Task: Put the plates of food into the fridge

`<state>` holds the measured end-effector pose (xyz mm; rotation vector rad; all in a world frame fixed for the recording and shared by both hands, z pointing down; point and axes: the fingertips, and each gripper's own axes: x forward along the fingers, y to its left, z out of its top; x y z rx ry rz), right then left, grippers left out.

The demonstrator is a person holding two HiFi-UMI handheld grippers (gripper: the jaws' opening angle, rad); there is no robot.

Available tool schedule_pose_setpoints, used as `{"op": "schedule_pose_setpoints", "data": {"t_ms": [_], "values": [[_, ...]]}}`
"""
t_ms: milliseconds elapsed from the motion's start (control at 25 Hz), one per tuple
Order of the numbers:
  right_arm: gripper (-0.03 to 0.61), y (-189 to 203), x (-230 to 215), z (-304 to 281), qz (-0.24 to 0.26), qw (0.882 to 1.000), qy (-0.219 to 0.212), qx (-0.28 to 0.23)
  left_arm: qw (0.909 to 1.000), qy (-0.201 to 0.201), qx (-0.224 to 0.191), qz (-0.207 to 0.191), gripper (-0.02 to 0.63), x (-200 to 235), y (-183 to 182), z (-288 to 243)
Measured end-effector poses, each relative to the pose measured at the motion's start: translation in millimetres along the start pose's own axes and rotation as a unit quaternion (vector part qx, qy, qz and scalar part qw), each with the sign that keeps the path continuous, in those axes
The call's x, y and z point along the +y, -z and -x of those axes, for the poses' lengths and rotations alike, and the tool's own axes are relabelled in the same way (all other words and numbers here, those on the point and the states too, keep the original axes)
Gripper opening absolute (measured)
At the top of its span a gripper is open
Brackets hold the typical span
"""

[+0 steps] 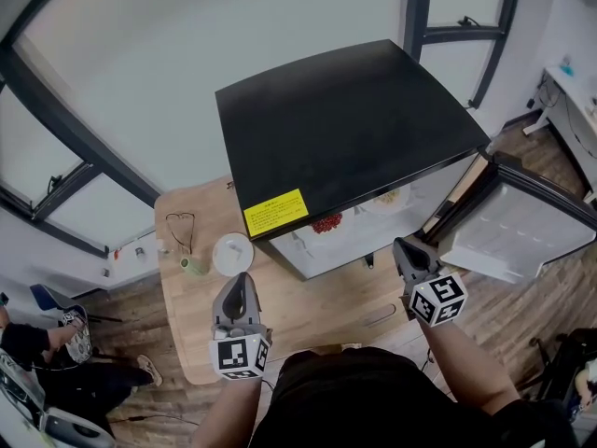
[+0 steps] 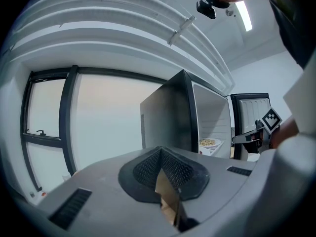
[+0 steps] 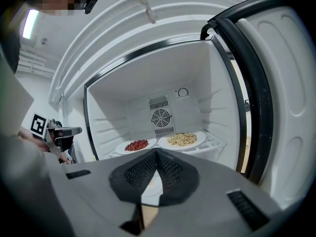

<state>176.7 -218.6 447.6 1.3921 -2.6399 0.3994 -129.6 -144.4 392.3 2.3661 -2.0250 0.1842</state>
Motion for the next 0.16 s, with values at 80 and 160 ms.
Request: {"op": "schedule_pose_setpoints", "data": {"t_ms": [80, 160], "values": [[0.021, -2.0, 1.2, -0.2, 0.003, 1.0, -0.002, -0.002, 1.0, -0.001, 0.001, -0.001, 0.003, 0.8, 1.0, -0.4], [0.021, -3.9, 1.4, -0.1, 0.005, 1.0, -0.002, -0.004, 1.0, -0.003, 0.001, -0.001, 0.003, 1.8, 2.0, -0.9]]}}
